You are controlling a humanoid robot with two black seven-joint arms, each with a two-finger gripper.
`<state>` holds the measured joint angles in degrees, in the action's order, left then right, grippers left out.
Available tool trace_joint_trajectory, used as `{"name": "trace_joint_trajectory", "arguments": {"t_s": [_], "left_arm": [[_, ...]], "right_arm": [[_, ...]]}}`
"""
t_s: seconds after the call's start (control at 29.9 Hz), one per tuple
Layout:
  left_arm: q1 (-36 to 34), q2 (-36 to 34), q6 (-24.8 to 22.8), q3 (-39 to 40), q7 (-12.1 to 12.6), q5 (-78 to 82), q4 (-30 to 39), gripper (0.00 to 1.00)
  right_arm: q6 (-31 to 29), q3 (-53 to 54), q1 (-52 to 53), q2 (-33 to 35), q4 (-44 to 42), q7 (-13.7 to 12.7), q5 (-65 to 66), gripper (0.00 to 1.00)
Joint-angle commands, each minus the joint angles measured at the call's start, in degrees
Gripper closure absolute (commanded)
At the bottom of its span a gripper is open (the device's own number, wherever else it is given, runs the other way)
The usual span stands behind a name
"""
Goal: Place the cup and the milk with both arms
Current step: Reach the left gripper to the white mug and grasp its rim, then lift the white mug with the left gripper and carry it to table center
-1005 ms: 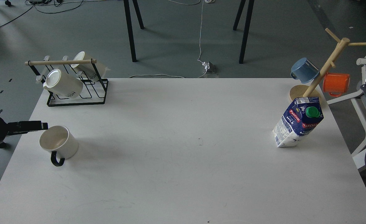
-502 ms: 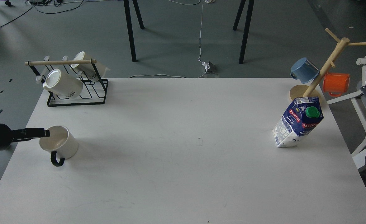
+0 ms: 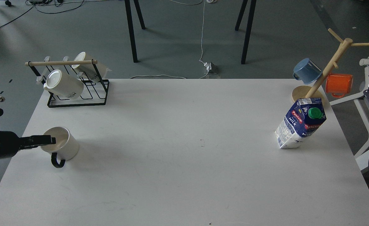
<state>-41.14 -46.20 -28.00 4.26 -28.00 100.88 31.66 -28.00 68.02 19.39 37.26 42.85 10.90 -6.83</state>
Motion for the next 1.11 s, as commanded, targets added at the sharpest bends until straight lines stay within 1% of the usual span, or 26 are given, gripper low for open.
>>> {"name": "trace_joint_trajectory", "arguments": {"t_s": [0.0,0.07,0.1,0.2,0.3,0.37,0.44,0.54,0.67,0.8,0.97,1.07], "left_arm": [[0.09,0.14,0.0,0.22,0.0,-0.15,-0.1,0.17],[0.09,0.14,0.0,0.14,0.0,-0.07,-0.1,0.39],[0.09,0.14,0.22,0.05,0.0,-0.07,-0.1,0.42],[0.18,0.14,0.75,-0.3,0.0,0.11,-0.1,0.42],[0.18,0.23,1.02,-0.3,0.0,0.29,-0.1,0.44],[0.18,0.4,1.1,-0.3,0.0,0.37,-0.1,0.5],[0.36,0.76,1.63,-0.3,0.0,0.46,-0.1,0.66],[0.36,0.76,3.12,-0.3,0.0,0.46,-0.63,0.96],[0.09,0.58,5.41,0.31,0.0,-0.06,-0.72,0.99],[-0.52,0.14,7.17,0.49,0.0,-0.24,-0.72,0.99],[-0.7,0.06,7.08,0.57,0.0,-0.24,-0.72,0.99],[-1.57,-0.03,6.47,1.45,0.0,-0.42,1.73,0.99]], "right_arm": [[0.0,0.0,-0.06,0.0,0.04,0.0,0.06,0.01],[0.0,0.0,-0.14,0.0,-0.04,0.0,0.06,0.01],[0.0,0.0,-0.14,0.0,-0.05,0.0,0.06,0.01],[0.0,0.0,-0.23,0.0,-0.05,0.0,0.06,0.01],[0.0,0.0,-0.23,0.0,-0.13,0.0,0.06,0.01],[0.0,0.0,-0.23,0.0,-0.4,0.0,0.06,0.01],[0.0,0.0,-0.23,0.0,-0.66,0.0,0.06,0.01],[0.0,0.0,-0.32,0.0,-0.66,0.0,0.06,0.01],[0.0,0.0,-0.32,0.0,-0.66,0.0,-0.02,0.01],[0.0,0.0,-0.58,0.0,-0.66,0.0,0.06,0.01],[0.0,0.0,-0.58,0.0,-0.66,0.0,0.06,0.01],[0.0,0.0,-0.58,-0.09,-0.75,0.0,0.06,0.01]]}}
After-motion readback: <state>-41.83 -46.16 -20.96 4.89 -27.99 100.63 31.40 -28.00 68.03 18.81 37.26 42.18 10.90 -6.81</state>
